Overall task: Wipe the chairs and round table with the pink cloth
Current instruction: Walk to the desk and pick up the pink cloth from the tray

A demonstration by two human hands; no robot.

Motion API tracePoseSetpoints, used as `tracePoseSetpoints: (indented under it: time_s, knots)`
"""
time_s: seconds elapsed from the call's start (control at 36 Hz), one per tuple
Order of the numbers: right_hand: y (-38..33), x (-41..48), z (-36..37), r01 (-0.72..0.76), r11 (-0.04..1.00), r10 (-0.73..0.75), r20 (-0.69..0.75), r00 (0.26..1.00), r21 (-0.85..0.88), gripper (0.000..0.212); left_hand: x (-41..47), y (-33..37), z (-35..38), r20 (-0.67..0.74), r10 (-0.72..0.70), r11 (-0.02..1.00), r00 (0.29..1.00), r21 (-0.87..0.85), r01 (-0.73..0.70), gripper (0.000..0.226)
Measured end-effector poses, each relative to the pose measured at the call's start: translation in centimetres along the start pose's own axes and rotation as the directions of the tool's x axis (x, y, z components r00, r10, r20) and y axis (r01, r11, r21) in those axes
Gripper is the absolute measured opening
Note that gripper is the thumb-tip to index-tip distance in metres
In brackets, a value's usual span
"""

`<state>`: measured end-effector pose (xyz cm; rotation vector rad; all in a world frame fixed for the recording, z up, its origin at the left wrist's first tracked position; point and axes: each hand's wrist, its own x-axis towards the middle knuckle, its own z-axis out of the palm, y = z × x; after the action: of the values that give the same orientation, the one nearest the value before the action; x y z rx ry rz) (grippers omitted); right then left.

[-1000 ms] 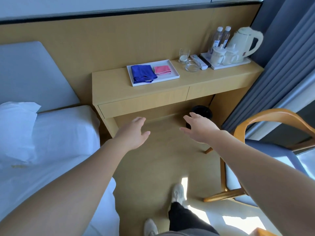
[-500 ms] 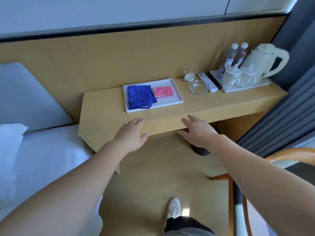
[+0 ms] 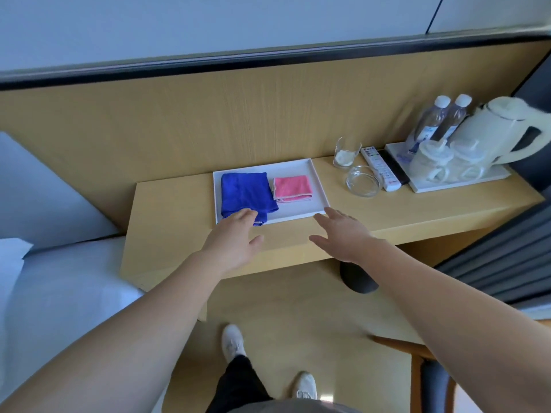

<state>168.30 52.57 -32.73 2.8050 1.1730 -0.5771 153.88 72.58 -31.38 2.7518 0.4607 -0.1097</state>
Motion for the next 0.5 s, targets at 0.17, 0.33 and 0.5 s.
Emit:
tracePoseSetpoints:
  time_s: [0.17, 0.33, 0.5]
  knots:
    - [0.5, 5.2, -0.1, -0.054, 0.998, 0.054, -0.006, 0.998, 0.017, 0.061, 6.2, -2.7, 0.2, 0.055, 0.061, 0.998, 0.997, 0.014, -0.062, 0.059]
    - [0.1, 10.0, -0.5, -0.137, 0.990, 0.137, 0.014, 0.990, 0.039, 0.062, 12.5, -5.1, 0.1, 0.148, 0.125, 0.991, 0.981, 0.020, -0.129, 0.061]
    - [-0.6, 13.7, -0.3, -0.199, 0.976, 0.195, 0.056, 0.979, 0.085, 0.065, 17.2, -6.9, 0.0, 0.174, 0.222, 0.974, 0.959, 0.009, -0.227, 0.061]
